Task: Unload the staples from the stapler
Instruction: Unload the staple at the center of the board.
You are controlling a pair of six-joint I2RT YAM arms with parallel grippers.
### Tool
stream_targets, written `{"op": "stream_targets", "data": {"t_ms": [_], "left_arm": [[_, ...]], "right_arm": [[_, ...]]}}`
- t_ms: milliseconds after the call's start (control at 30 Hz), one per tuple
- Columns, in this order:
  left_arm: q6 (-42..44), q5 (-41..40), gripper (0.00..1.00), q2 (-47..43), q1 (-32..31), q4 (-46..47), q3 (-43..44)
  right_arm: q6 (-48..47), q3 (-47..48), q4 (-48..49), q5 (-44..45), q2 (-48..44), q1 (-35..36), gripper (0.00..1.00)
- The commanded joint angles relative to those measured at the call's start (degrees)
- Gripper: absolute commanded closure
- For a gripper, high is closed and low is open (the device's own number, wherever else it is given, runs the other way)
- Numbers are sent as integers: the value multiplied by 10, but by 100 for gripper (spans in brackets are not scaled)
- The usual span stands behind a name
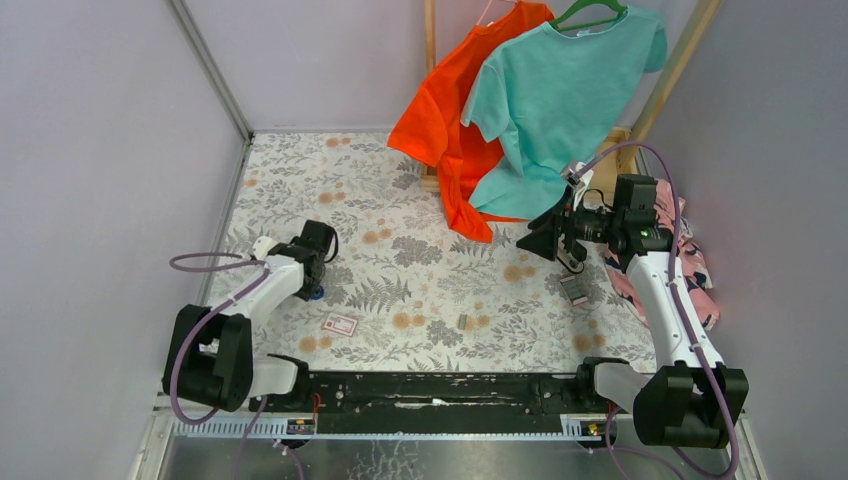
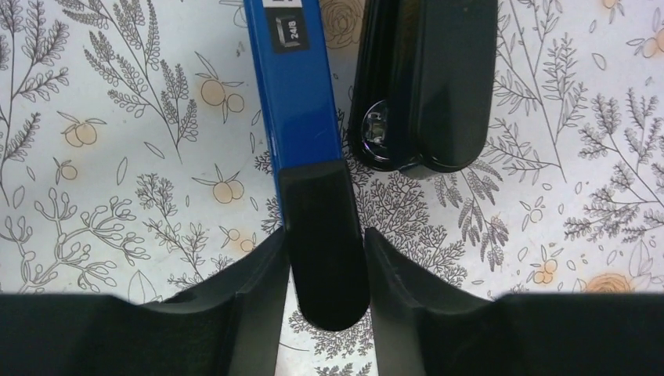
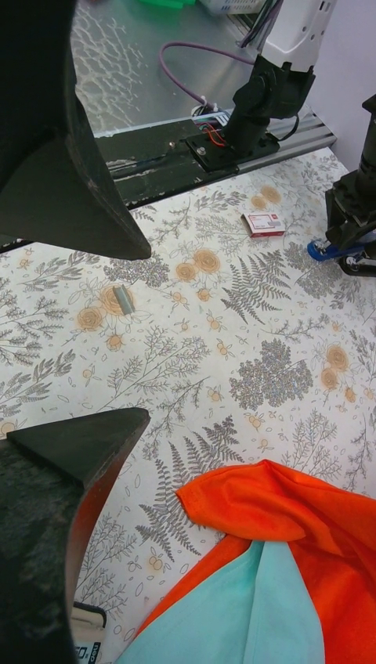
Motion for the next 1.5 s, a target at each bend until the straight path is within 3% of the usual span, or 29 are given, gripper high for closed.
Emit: {"op": "stream_targets", "data": {"t_ms": [0, 100, 133, 333, 633, 800, 1033, 1200, 1300, 1400, 1467], "left_arm": [[-15, -3, 62, 20, 6, -16, 26], [-32, 0, 98, 28, 5, -41, 34], [-37, 0, 100, 31, 6, -52, 37], [-25, 17, 100, -7, 5, -73, 40], [33, 61, 100, -184, 4, -43, 3], [20, 158, 100, -301, 5, 21, -55], [64, 309, 100, -324, 2, 15, 4], [99, 446, 100, -331, -26, 100, 31], [110, 470, 100, -315, -71, 163, 30], [110, 475, 100, -291, -126, 322, -13], [128, 499, 100, -258, -158, 483, -56]], "right_arm": [[-12, 22, 2, 2, -8, 0, 23], [-13, 23, 2, 2, -9, 0, 23], [-14, 22, 1, 3, -9, 0, 23], [-15, 23, 0, 2, -9, 0, 23], [-16, 23, 0, -4, -8, 0, 23], [-16, 23, 1, -3, -8, 0, 23], [-10, 22, 3, -15, -4, 0, 23], [10, 15, 19, -43, -2, 0, 23], [30, 7, 41, -59, 0, 1, 23], [72, -7, 84, -82, 0, 0, 23], [121, -23, 135, -101, -1, 0, 22]]}}
